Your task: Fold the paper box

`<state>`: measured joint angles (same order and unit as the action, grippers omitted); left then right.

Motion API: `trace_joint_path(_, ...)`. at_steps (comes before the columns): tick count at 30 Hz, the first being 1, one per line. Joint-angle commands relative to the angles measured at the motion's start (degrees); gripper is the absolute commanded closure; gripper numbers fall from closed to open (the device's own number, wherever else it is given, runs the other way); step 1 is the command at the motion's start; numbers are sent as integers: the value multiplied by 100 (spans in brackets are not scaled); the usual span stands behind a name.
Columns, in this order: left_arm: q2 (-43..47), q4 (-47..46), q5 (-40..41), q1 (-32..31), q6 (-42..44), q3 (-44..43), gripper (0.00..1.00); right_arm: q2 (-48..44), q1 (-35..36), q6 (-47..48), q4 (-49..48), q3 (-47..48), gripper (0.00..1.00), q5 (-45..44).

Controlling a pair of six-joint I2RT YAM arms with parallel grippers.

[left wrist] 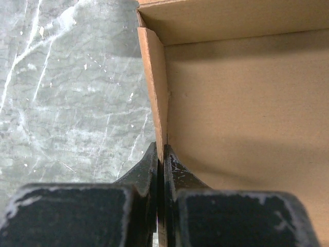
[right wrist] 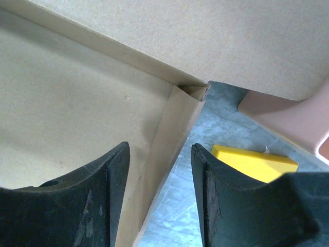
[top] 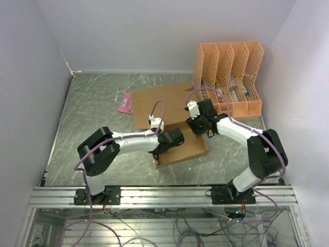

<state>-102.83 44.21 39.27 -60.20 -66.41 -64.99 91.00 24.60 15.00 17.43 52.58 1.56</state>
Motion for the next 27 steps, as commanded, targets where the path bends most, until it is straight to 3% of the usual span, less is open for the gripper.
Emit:
trace_joint_path(1, -478, 1002, 99, -38, 179, 5, 93, -159, -68, -57, 12, -46, 49, 229)
trace_joint_path(10, -420, 1041, 182, -79, 295, -478, 69, -634, -452, 124, 162, -113, 41, 1347)
trace_joint_path(21, 182, 619, 69, -80, 297, -250, 66, -497, -488, 213, 276, -142, 40, 1578)
trace_joint_path(27, 410, 344, -15, -79, 435, -248, 58, -557, -491, 237, 272, -173, 40, 1705)
